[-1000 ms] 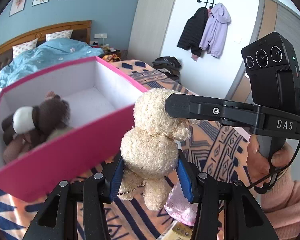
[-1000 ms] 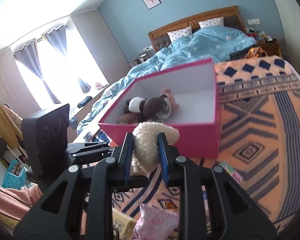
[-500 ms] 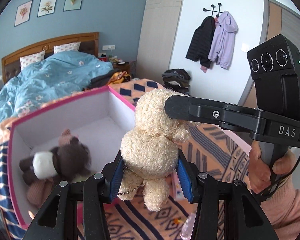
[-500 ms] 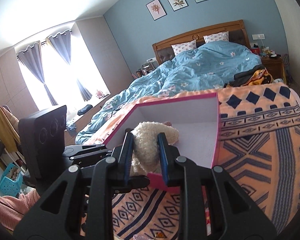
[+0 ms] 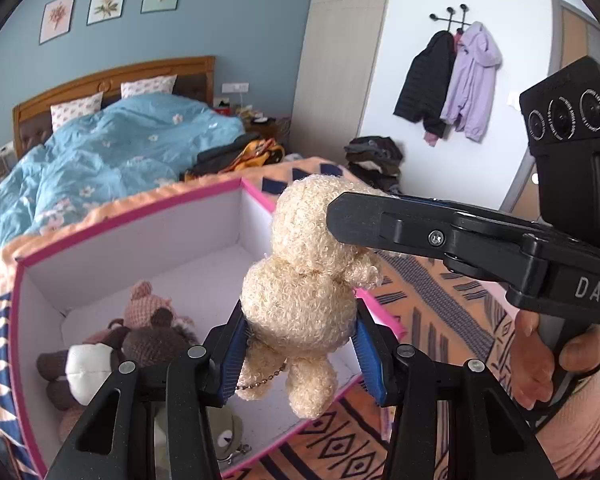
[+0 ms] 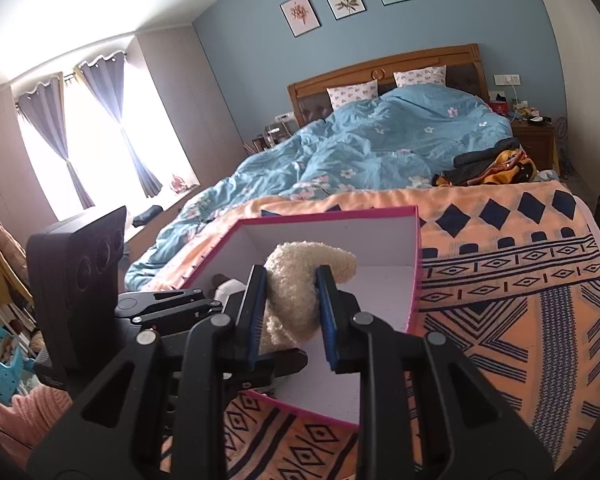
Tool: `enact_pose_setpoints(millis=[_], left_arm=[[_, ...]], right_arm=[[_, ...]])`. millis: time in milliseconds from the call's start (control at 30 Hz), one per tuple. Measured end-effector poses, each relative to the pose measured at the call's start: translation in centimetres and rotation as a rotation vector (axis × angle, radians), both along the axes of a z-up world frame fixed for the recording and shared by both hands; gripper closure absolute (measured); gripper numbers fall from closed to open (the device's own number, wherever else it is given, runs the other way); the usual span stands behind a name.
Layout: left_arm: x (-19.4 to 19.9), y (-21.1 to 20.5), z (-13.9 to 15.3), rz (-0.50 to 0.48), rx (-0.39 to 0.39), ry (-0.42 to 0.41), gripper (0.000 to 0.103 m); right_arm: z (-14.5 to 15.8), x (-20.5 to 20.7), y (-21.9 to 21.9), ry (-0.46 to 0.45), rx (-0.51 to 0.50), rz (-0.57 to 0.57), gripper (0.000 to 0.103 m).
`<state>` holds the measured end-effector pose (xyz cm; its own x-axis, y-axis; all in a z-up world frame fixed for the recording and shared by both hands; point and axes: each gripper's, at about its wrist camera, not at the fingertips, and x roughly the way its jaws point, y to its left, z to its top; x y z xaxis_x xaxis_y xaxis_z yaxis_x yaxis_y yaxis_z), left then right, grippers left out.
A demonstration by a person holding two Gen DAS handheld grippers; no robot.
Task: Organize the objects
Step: 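Carry the cream teddy bear with both grippers over the box, then open both grippers to release the teddy bear, then withdraw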
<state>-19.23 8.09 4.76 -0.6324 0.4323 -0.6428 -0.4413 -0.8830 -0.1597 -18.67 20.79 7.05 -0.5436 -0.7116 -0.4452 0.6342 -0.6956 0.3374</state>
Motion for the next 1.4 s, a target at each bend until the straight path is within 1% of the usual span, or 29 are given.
enact_pose_setpoints(millis=[267,333,400,467,567,700,800,867,1067,1233,1400], left_arm=[[-2.0,0.2,-2.9,0.022,-0.007,-0.095,0.053],[-2.1,0.1,-3.3,0.027,-0.008,-0.106,0.053],[-1.9,0.1,-3.6,0.027,-0.009,-0.110,0.053],[-1.7,0.2,-3.7,0.031,-0.020,-0.107,0.051],[-1.5,0.2,-3.8,0.034,-0.027,-0.101,0.051],[-1.1,0.2,-3.8,0.041,-0.033,-0.093,0.049],[-1.0,0.2,-3.7,0.061,-0.048,-0.075,0.043],[-0.9,0.0,-3.6,0.070,-0.055,-0.068,0.037],[-0.3,-0.5,-3.5,0.078,-0.051,-0.056,0.036],[1.2,-1.1,-3.1,0.074,-0.060,-0.020,0.036],[3.2,-2.0,-2.4,0.080,-0.047,0.013,0.036]], right_arm=[[-2.9,-2.1,-0.9,-0.058,0.072,-0.018,0.075],[-3.5,-2.6,-1.1,-0.068,0.089,-0.022,0.074],[-4.1,-3.0,-1.3,-0.074,0.106,-0.034,0.070],[-4.5,-3.2,-1.3,-0.079,0.115,-0.049,0.069],[-4.9,-3.3,-1.2,-0.080,0.123,-0.059,0.069],[-5.0,-3.1,-1.3,-0.065,0.133,-0.068,0.069],[-4.9,-2.9,-1.2,-0.059,0.133,-0.076,0.069],[-4.8,-2.7,-1.0,-0.060,0.125,-0.080,0.068],[-5.0,-2.0,-0.3,-0.075,0.103,-0.076,0.068],[-4.9,-0.2,0.5,-0.075,0.067,-0.050,0.068],[-4.4,2.2,1.5,-0.074,0.017,-0.012,0.061]])
